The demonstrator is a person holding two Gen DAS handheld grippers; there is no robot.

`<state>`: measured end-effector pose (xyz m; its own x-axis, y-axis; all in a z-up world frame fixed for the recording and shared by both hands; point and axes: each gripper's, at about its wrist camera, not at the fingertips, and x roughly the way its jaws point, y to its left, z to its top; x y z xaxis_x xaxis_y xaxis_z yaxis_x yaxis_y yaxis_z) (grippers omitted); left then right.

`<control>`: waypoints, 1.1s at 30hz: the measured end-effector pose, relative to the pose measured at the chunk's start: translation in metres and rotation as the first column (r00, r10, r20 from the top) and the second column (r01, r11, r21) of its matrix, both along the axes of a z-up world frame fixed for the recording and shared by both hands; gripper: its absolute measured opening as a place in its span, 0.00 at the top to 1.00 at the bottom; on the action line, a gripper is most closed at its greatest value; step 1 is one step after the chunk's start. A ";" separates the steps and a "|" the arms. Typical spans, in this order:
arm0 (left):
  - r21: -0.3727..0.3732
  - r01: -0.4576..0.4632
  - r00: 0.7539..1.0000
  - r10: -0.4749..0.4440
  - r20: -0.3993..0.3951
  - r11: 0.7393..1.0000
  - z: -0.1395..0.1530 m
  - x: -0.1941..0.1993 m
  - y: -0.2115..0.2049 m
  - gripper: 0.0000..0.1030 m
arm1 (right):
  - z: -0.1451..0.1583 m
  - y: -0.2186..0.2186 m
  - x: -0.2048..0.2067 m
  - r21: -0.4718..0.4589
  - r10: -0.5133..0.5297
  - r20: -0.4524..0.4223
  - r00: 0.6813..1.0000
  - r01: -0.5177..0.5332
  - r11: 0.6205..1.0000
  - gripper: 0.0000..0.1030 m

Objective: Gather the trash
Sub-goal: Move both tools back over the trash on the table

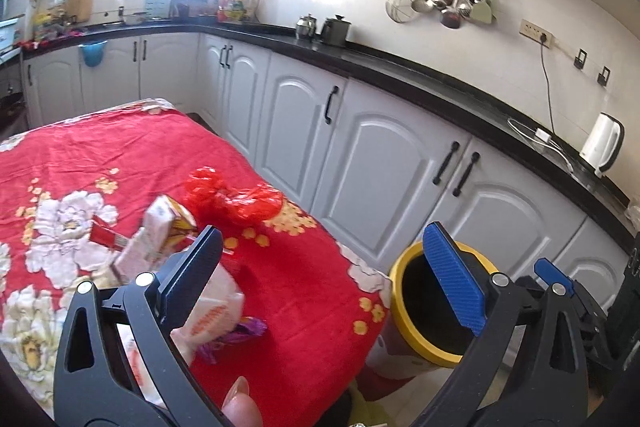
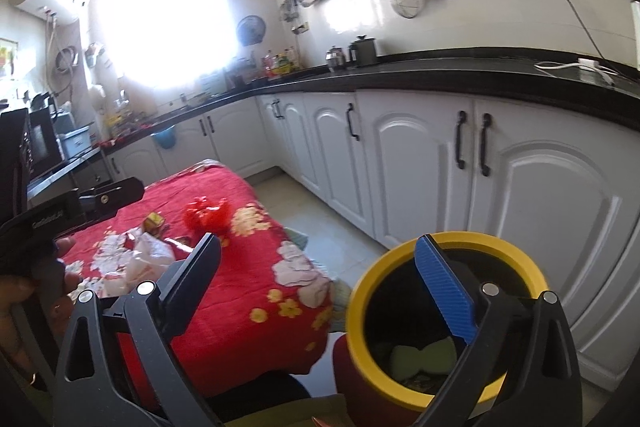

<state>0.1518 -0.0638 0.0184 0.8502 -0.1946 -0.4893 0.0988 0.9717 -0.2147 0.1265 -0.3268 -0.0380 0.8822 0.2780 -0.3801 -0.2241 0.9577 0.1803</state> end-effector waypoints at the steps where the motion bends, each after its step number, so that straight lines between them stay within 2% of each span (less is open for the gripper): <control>1: -0.001 -0.005 1.000 0.005 0.002 1.000 0.000 0.000 0.003 0.11 | 0.001 0.005 0.000 -0.004 0.010 0.000 1.000 -0.010 1.000 0.08; 11: 0.005 -0.075 0.997 0.075 0.015 0.997 0.001 -0.003 0.037 0.11 | 0.011 0.040 0.000 -0.012 0.086 -0.013 0.996 -0.086 0.996 0.07; 16: -0.011 -0.143 0.990 0.143 -0.003 0.990 0.000 -0.004 0.069 0.11 | 0.013 0.062 0.001 -0.021 0.130 -0.021 0.991 -0.130 0.991 0.07; 25: -0.041 -0.254 0.967 0.252 -0.040 0.966 -0.005 -0.010 0.125 0.11 | 0.010 0.108 0.013 -0.016 0.218 -0.062 0.974 -0.220 0.975 0.07; 33: -0.079 -0.325 0.943 0.317 -0.102 0.942 -0.016 -0.018 0.168 0.11 | -0.001 0.154 0.033 -0.015 0.297 -0.144 0.944 -0.302 0.953 0.07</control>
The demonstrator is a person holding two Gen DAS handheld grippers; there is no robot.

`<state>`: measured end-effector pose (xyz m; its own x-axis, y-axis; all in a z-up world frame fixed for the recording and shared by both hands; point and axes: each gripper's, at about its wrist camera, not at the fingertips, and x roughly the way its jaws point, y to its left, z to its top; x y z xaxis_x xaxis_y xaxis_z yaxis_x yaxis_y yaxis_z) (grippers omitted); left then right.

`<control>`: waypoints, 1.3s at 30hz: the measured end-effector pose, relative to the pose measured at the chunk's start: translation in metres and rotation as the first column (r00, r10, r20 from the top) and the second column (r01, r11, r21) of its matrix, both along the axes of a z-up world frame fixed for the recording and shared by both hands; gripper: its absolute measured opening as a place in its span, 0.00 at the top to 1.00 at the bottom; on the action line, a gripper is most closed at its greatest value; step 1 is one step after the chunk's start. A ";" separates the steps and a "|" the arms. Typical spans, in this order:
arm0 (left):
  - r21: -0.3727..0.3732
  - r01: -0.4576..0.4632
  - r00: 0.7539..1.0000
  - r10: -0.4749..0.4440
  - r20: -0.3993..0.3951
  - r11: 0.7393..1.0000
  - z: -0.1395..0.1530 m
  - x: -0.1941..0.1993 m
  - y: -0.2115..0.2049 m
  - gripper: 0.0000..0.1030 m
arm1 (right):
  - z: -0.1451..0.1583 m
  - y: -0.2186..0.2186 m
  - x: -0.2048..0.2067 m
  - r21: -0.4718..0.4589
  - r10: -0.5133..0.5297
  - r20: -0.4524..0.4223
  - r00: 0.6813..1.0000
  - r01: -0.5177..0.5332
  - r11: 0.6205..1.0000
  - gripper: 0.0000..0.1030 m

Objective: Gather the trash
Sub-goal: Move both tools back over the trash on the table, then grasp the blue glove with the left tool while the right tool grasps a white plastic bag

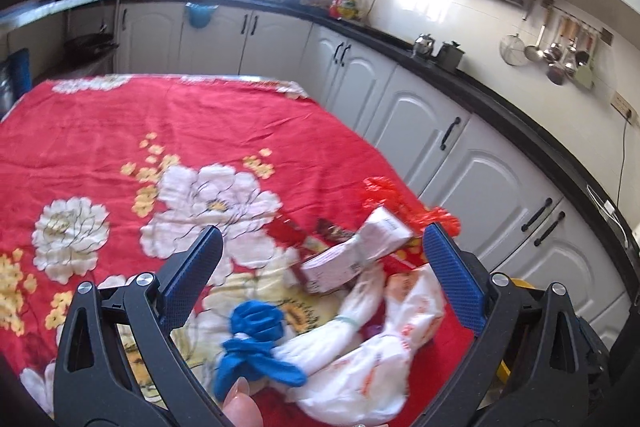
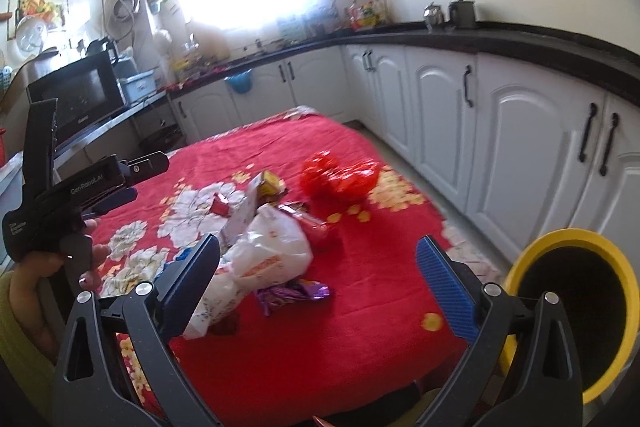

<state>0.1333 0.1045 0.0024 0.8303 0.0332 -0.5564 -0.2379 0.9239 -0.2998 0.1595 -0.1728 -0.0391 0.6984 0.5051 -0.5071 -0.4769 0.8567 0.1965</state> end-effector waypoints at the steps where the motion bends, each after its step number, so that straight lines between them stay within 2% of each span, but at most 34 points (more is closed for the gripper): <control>1: -0.007 -0.002 1.000 0.002 -0.009 1.000 -0.003 0.000 0.005 0.11 | -0.002 0.006 0.003 -0.005 0.011 -0.011 1.000 -0.011 1.000 0.07; 5: -0.020 -0.010 0.999 0.009 -0.039 1.000 -0.013 -0.002 0.019 0.11 | -0.007 0.026 0.014 -0.019 0.038 -0.044 0.998 -0.039 0.999 0.07; 12: -0.093 0.004 0.992 -0.015 -0.124 0.996 -0.037 0.002 0.041 0.11 | -0.020 0.051 0.037 -0.019 0.080 -0.123 0.989 -0.083 0.996 0.07; 18: -0.172 0.035 0.976 -0.070 -0.205 0.984 -0.064 0.009 0.040 0.26 | -0.035 0.068 0.057 -0.013 0.091 -0.207 0.974 -0.096 0.995 0.10; 23: -0.205 0.055 0.965 -0.104 -0.239 0.977 -0.080 0.013 0.034 0.39 | -0.040 0.076 0.064 -0.031 0.099 -0.223 0.970 -0.109 0.994 0.22; 27: -0.217 0.047 0.958 -0.106 -0.266 0.975 -0.091 0.016 0.033 0.52 | -0.044 0.079 0.071 -0.028 0.097 -0.249 0.964 -0.107 0.994 0.25; 30: -0.219 0.035 0.955 -0.098 -0.281 0.975 -0.097 0.016 0.034 0.67 | -0.048 0.082 0.076 -0.030 0.105 -0.273 0.956 -0.118 0.993 0.39; 31: -0.220 0.034 0.954 -0.097 -0.283 0.975 -0.098 0.016 0.035 0.69 | -0.049 0.084 0.077 -0.036 0.108 -0.275 0.955 -0.123 0.992 0.47; 34: -0.224 0.030 0.955 -0.094 -0.282 0.974 -0.100 0.016 0.037 0.76 | -0.047 0.084 0.075 -0.041 0.115 -0.258 0.959 -0.129 0.991 0.57; 35: -0.225 0.028 0.955 -0.093 -0.281 0.974 -0.100 0.016 0.038 0.78 | -0.045 0.083 0.073 -0.040 0.116 -0.246 0.962 -0.130 0.991 0.66; 39: -0.225 0.019 0.959 -0.081 -0.272 0.974 -0.098 0.014 0.043 0.86 | -0.037 0.079 0.067 -0.033 0.125 -0.208 0.970 -0.134 0.990 0.69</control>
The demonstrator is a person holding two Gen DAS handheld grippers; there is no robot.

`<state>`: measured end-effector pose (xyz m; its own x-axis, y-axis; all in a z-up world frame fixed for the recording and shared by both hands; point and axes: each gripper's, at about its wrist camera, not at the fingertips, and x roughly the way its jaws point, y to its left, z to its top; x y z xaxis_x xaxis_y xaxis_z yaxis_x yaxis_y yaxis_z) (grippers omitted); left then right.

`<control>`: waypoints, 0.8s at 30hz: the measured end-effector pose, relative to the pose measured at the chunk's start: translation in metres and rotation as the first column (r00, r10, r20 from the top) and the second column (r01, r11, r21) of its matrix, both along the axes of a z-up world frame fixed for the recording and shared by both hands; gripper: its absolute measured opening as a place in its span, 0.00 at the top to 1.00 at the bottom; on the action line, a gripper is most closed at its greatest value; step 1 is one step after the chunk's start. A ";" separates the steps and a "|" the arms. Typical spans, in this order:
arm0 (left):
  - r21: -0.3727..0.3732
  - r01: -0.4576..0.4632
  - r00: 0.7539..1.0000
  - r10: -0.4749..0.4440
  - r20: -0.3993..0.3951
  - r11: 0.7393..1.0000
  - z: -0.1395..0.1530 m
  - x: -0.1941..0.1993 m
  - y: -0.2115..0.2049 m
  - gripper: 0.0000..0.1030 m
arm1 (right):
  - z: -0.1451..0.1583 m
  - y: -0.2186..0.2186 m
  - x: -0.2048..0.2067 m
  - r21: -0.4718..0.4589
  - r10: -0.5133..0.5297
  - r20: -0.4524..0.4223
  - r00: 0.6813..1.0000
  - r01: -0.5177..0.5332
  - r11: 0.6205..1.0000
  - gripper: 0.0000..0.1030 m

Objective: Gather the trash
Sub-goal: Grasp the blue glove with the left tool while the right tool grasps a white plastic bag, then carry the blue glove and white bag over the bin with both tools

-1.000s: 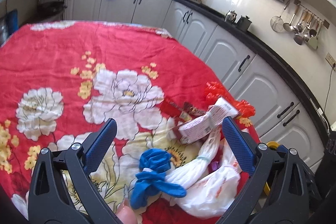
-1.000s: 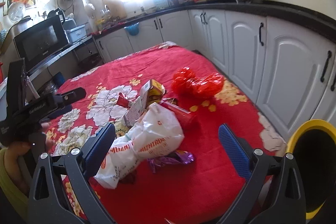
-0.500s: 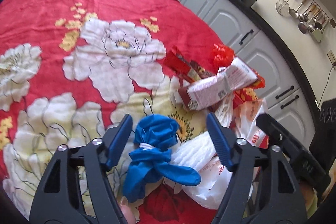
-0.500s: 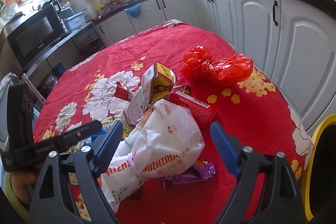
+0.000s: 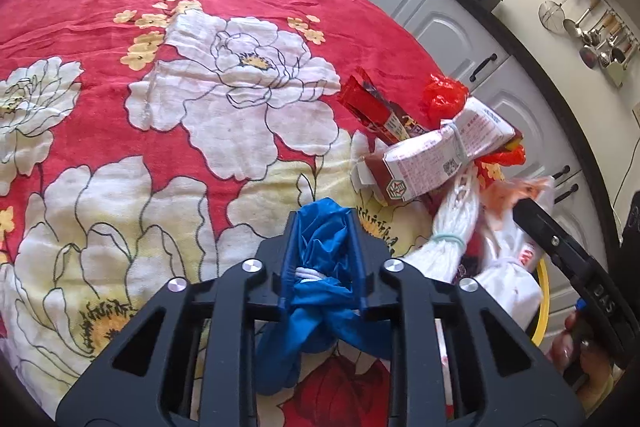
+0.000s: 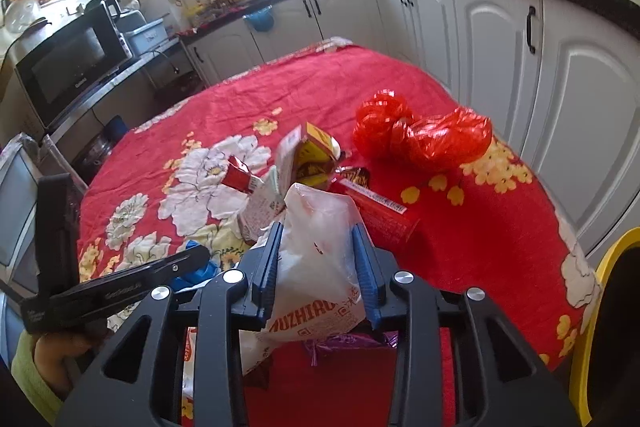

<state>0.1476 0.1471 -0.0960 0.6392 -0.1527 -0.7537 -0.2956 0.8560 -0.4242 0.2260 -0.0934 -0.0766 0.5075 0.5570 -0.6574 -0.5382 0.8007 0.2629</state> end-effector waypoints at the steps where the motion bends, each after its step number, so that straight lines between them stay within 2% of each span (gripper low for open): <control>1: 0.000 0.000 1.000 0.000 0.004 1.000 0.001 -0.001 0.001 0.88 | 0.002 -0.002 -0.002 0.008 0.002 0.004 1.000 -0.002 1.000 0.69; 12: 0.037 0.001 0.995 -0.005 0.101 0.999 0.040 -0.011 0.000 0.91 | 0.024 -0.025 -0.022 0.079 -0.012 0.040 0.999 0.009 0.997 0.70; 24: 0.099 0.082 0.968 -0.102 0.227 0.992 0.084 -0.022 -0.040 0.91 | 0.046 -0.074 -0.043 0.124 -0.100 0.101 0.990 0.088 0.988 0.70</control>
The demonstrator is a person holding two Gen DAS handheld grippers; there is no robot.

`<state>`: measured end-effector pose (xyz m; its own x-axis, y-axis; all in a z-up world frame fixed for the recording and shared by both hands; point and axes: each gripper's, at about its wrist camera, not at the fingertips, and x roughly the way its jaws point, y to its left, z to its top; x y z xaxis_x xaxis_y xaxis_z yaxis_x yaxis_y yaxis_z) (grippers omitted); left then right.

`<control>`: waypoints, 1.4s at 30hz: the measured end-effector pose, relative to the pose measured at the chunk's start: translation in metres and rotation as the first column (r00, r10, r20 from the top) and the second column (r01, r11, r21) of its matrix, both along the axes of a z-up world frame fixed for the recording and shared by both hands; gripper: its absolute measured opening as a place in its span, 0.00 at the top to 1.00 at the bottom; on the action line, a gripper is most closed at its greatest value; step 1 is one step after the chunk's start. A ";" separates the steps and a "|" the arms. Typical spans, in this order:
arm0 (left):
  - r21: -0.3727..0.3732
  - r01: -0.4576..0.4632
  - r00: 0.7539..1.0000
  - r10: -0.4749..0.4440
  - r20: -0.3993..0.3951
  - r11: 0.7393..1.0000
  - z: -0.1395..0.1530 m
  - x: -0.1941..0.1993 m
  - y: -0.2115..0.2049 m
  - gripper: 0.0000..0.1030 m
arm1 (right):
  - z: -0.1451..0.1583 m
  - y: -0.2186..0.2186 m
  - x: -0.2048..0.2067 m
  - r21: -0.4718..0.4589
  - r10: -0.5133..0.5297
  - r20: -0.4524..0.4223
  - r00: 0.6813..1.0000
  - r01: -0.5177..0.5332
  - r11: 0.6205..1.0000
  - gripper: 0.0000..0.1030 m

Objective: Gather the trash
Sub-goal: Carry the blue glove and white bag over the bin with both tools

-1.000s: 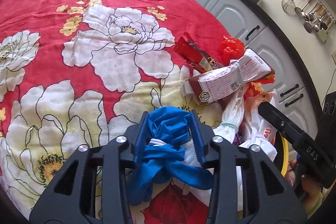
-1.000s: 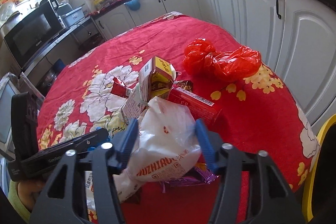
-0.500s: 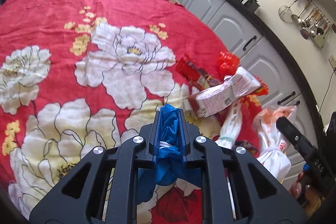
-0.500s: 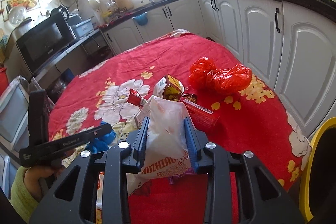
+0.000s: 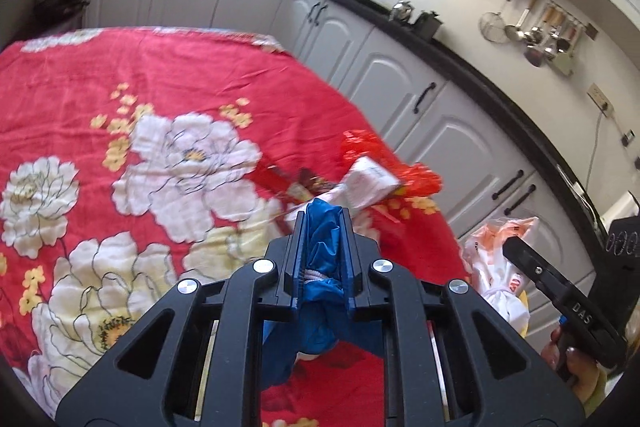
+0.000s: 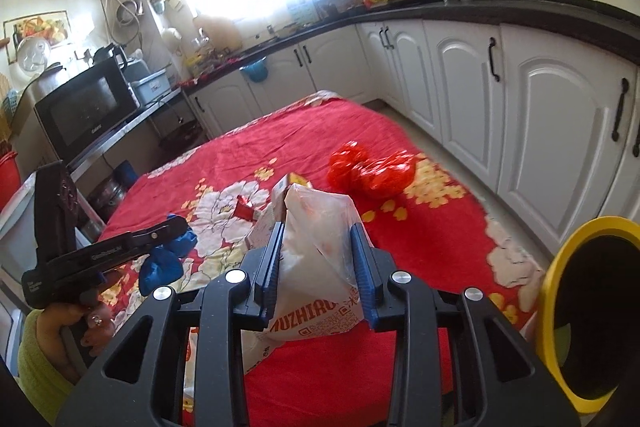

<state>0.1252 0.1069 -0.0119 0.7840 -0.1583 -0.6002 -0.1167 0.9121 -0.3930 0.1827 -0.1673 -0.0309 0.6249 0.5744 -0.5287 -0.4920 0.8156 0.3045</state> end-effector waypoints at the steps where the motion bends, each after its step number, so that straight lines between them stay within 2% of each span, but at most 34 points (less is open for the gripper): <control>1: 0.007 0.008 1.000 -0.009 0.009 1.000 0.003 -0.001 -0.004 0.91 | 0.001 -0.005 -0.001 0.002 -0.012 0.006 1.000 0.012 1.000 0.70; 11: 0.054 0.082 0.995 -0.085 0.059 0.995 0.018 -0.006 -0.044 0.91 | 0.010 -0.049 -0.005 0.033 -0.105 0.029 0.994 0.104 0.994 0.70; 24: 0.110 0.177 0.980 -0.186 0.075 0.978 0.023 -0.008 -0.101 0.91 | 0.021 -0.097 -0.013 0.058 -0.187 0.080 0.979 0.183 0.981 0.70; 42: 0.172 0.317 0.940 -0.333 0.069 0.933 0.016 -0.005 -0.185 0.91 | 0.032 -0.186 -0.014 0.086 -0.375 0.140 0.917 0.366 0.927 0.70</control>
